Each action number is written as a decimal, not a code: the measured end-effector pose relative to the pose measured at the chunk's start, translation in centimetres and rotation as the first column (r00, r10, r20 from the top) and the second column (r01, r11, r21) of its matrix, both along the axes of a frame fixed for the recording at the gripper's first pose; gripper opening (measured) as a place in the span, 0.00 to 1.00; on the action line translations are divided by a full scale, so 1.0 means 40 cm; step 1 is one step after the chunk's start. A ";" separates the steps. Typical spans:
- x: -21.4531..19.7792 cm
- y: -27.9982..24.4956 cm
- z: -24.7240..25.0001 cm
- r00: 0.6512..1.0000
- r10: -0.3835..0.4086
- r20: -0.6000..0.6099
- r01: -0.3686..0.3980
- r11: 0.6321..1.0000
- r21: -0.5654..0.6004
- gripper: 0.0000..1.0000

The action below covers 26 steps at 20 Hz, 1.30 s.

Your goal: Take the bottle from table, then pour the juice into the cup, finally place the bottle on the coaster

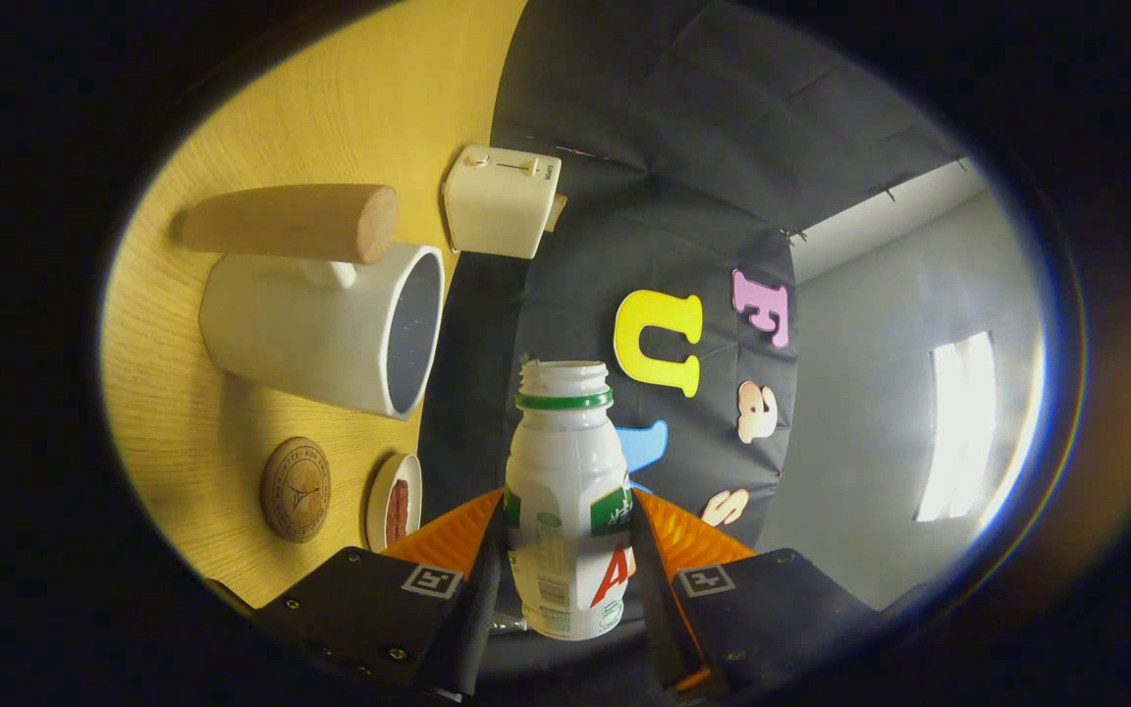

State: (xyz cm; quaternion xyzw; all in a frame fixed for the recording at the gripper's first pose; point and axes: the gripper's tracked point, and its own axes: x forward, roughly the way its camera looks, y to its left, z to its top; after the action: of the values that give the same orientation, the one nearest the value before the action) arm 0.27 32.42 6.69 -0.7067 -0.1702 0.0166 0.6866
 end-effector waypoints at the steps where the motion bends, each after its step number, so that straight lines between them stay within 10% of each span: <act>1: 0.008 0.010 0.002 1.000 0.004 0.004 -0.004 1.000 -0.014 0.65; 26: 0.007 -0.003 -0.009 1.000 -0.003 -0.007 0.002 0.999 -0.038 0.65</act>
State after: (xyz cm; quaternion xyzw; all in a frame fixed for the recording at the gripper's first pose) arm 0.56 32.32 6.35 -0.7196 -0.1664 0.0216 0.6738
